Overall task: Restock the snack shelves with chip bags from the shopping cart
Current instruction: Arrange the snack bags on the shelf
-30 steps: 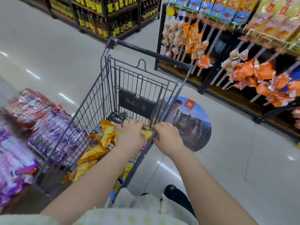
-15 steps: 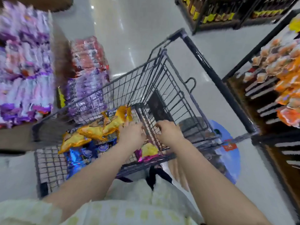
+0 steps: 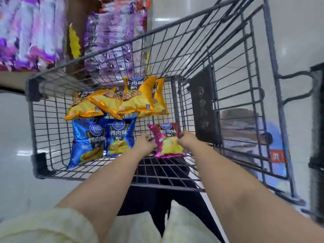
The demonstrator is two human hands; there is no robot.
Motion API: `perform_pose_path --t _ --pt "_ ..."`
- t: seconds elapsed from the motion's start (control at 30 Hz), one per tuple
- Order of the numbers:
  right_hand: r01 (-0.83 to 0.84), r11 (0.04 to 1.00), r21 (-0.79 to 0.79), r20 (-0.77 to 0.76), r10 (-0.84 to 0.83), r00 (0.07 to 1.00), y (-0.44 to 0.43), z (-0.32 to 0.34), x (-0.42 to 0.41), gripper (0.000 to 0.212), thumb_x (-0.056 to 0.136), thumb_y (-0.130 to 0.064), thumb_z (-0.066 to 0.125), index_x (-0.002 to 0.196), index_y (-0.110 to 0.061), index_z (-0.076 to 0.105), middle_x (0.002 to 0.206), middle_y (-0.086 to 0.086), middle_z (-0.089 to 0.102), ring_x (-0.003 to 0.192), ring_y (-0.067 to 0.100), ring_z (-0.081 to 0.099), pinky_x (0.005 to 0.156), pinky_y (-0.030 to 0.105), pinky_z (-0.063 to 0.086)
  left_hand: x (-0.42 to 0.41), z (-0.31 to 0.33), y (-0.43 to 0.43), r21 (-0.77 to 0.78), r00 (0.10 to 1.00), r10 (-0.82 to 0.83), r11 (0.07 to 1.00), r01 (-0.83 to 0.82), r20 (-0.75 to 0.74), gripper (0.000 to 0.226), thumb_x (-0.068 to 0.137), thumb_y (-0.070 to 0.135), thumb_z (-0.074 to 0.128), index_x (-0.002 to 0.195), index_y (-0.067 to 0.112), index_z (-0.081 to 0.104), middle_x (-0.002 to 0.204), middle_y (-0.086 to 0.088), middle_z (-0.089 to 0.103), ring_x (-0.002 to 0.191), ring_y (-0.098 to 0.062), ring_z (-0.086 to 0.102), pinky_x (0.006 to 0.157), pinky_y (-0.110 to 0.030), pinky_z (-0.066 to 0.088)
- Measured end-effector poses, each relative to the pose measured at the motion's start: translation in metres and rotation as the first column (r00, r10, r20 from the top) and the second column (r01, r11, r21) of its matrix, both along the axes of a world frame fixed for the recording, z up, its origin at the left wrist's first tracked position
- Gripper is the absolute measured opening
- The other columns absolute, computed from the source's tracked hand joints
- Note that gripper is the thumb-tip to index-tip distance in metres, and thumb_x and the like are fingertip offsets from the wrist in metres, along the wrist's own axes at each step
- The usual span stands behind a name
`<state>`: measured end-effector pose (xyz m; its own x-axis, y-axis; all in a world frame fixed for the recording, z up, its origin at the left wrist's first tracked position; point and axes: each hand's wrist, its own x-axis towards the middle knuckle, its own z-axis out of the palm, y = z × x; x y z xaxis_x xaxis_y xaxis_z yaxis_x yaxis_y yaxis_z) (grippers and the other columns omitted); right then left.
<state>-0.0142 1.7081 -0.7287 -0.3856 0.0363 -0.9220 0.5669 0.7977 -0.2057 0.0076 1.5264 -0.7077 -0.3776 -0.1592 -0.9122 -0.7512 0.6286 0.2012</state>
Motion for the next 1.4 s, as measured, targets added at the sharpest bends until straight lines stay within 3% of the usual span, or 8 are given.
perform_pose_path --t 0.23,0.33,0.47,0.57,0.83,1.03,1.23,1.4 --pt "0.192 0.981 0.006 0.191 -0.189 0.963 -0.01 -0.059 0.014 0.053 0.097 -0.02 0.045 0.143 0.002 0.032 0.143 0.02 0.043 0.129 0.034 0.044 0.1 0.033 0.038 0.005 -0.058 0.016 0.134 0.899 0.306 0.923 -0.361 0.312 0.039 0.089 0.016 0.07 0.12 0.013 0.046 0.099 -0.006 0.067 0.08 -0.018 0.065 0.059 -0.021 0.057" --pt "0.341 0.94 0.0 0.179 -0.335 0.925 -0.005 -0.065 0.02 0.039 0.094 -0.017 0.044 0.13 -0.003 0.049 0.128 0.016 0.052 0.107 0.026 0.049 0.089 0.034 0.039 0.013 -0.07 0.023 0.108 0.931 0.28 0.944 -0.311 0.233 0.051 0.083 0.021 0.077 0.124 0.008 0.05 0.114 -0.009 0.066 0.103 -0.026 0.065 0.094 -0.041 0.054" --pt "0.507 0.859 -0.066 0.208 -0.485 0.849 0.002 -0.035 0.01 0.023 0.095 -0.02 0.049 0.109 -0.006 0.06 0.097 0.012 0.06 0.089 0.024 0.054 0.083 0.036 0.045 0.007 -0.034 0.018 0.14 0.914 0.324 0.921 -0.364 0.243 0.036 0.09 0.023 0.071 0.119 0.007 0.057 0.103 -0.005 0.066 0.088 -0.019 0.065 0.069 -0.03 0.053" --pt "0.541 0.831 -0.131 0.293 -0.489 0.822 0.001 0.016 -0.001 0.019 0.097 -0.02 0.052 0.112 -0.009 0.056 0.089 0.006 0.061 0.078 0.02 0.057 0.07 0.03 0.048 0.004 -0.002 0.004 0.148 0.938 0.291 0.936 -0.321 0.19 0.039 0.088 0.03 0.072 0.121 0.012 0.061 0.113 -0.008 0.068 0.103 -0.026 0.064 0.085 -0.037 0.054" --pt "0.405 0.855 -0.324 0.2 -0.357 0.913 -0.024 0.121 0.001 0.055 0.073 -0.037 0.078 0.121 -0.023 0.055 0.121 0.006 0.063 0.103 0.025 0.063 0.082 0.046 0.057 0.038 0.11 -0.045 0.159 0.901 0.43 0.895 -0.417 -0.057 0.057 0.082 0.039 0.076 0.129 0.017 0.054 0.109 -0.002 0.068 0.091 -0.019 0.065 0.087 -0.036 0.053" --pt "0.108 0.823 -0.558 -0.023 -0.145 0.989 -0.101 0.194 -0.002 0.037 0.087 -0.021 0.07 0.121 -0.02 0.055 0.116 0.001 0.055 0.107 0.019 0.05 0.085 0.033 0.042 0.087 0.181 -0.099 0.249 0.646 0.675 0.735 -0.63 -0.357 0.059 0.081 0.032 0.079 0.132 0.017 0.052 0.116 -0.003 0.067 0.103 -0.023 0.065 0.099 -0.039 0.049" --pt "-0.216 0.714 -0.666 -0.294 0.014 0.956 -0.203 0.245 0.021 0.045 0.051 -0.036 0.082 0.092 -0.04 0.065 0.109 0.011 0.065 0.095 0.029 0.064 0.082 0.046 0.054 0.154 0.24 -0.158 0.478 0.171 0.784 0.519 -0.708 -0.597 0.043 0.085 0.011 0.075 0.122 0.018 0.055 0.1 -0.002 0.068 0.082 -0.012 0.064 0.071 -0.018 0.054" --pt "-0.324 0.516 -0.793 -0.328 0.086 0.941 -0.311 0.289 0.075 0.037 0.079 0.006 0.07 0.102 -0.021 0.06 0.098 0.013 0.063 0.092 0.028 0.058 0.084 0.042 0.048 0.223 0.272 -0.24 0.548 -0.094 0.714 0.439 -0.712 -0.693 0.047 0.087 0.005 0.07 0.127 0.024 0.053 0.095 0.003 0.066 0.078 -0.006 0.063 0.066 -0.012 0.052"
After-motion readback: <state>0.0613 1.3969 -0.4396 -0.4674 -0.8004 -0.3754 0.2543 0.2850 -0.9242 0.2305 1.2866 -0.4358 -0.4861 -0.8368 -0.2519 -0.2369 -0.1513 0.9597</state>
